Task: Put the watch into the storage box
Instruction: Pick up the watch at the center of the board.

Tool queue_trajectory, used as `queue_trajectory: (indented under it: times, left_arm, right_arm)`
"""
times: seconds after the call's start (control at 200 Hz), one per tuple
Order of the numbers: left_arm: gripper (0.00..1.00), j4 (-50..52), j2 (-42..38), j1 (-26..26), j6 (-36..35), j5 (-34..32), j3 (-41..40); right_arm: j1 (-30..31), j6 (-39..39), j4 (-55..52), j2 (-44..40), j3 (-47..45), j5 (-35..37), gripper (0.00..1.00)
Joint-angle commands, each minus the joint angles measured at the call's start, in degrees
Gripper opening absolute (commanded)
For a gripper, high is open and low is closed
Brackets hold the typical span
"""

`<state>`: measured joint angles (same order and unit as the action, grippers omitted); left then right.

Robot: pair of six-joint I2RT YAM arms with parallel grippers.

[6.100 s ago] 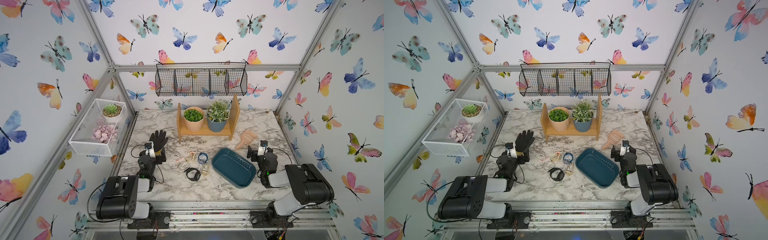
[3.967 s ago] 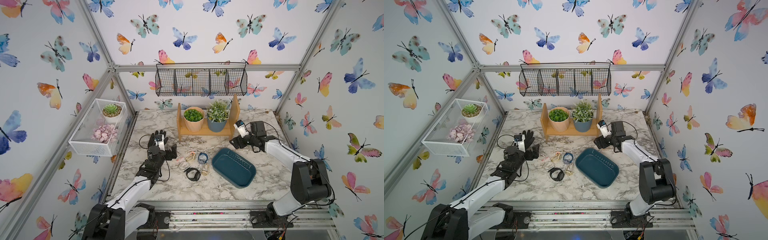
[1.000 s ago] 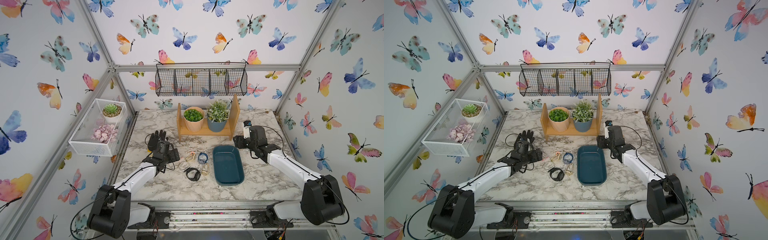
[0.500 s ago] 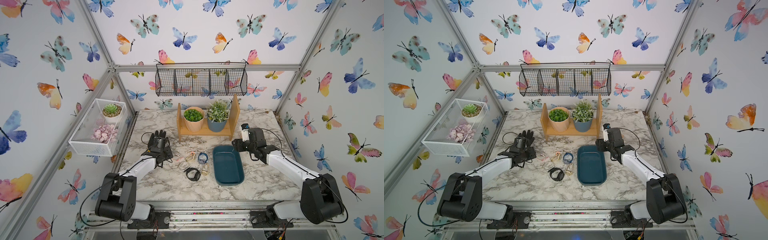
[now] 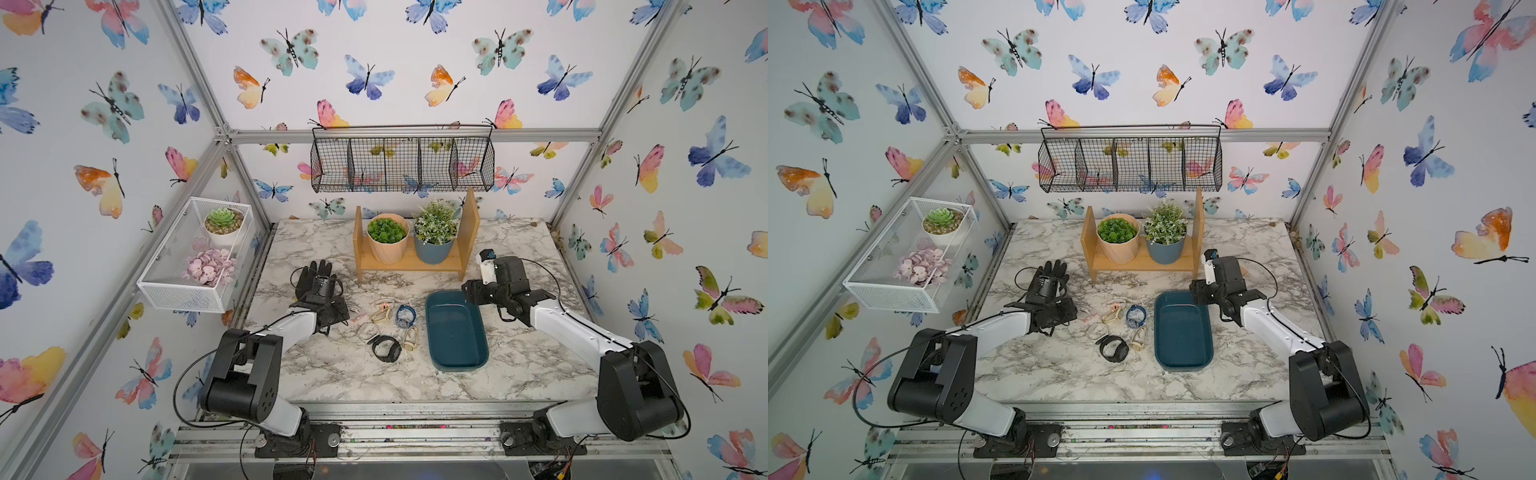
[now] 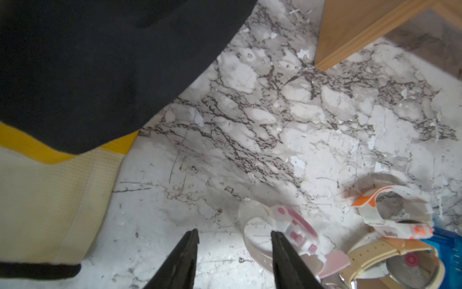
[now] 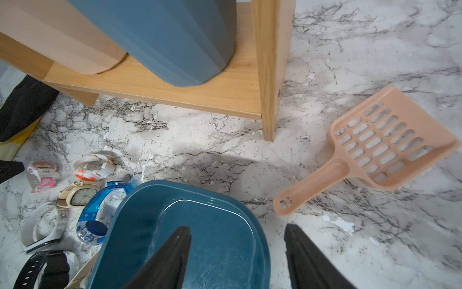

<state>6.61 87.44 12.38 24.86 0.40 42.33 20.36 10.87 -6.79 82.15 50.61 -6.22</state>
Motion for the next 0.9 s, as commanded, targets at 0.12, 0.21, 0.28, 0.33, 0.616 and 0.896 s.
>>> queue_trajectory:
  times: [0.12,0.21,0.28,0.33,0.616,0.896]
  left_arm:
    - [0.38,-0.8,1.9,0.0,-0.3,1.5,0.3]
    - [0.38,-1.1,2.2,0.0,-0.3,1.8,0.4]
    - [0.36,-1.4,2.8,0.0,-0.3,2.0,0.3]
    - [0.32,-1.5,3.5,0.0,-0.3,2.4,0.6]
    - [0.07,-1.8,5.9,0.1,-0.4,2.9,1.5]
    - [0.0,-0.7,1.7,2.9,-1.5,0.8,2.3]
  right_arm:
    - [0.5,-0.5,0.4,0.6,-0.7,-1.3,0.66]
    - [0.5,-0.5,0.6,0.6,-0.9,-1.3,0.66]
    - [0.4,-0.5,0.7,0.8,-0.9,-1.5,0.66]
    - [0.4,-0.5,0.7,0.8,-1.0,-1.6,0.66]
    - [0.5,-0.3,0.8,0.6,-1.2,-1.8,0.66]
    - [0.5,-0.5,1.1,0.5,-1.1,-2.6,0.67]
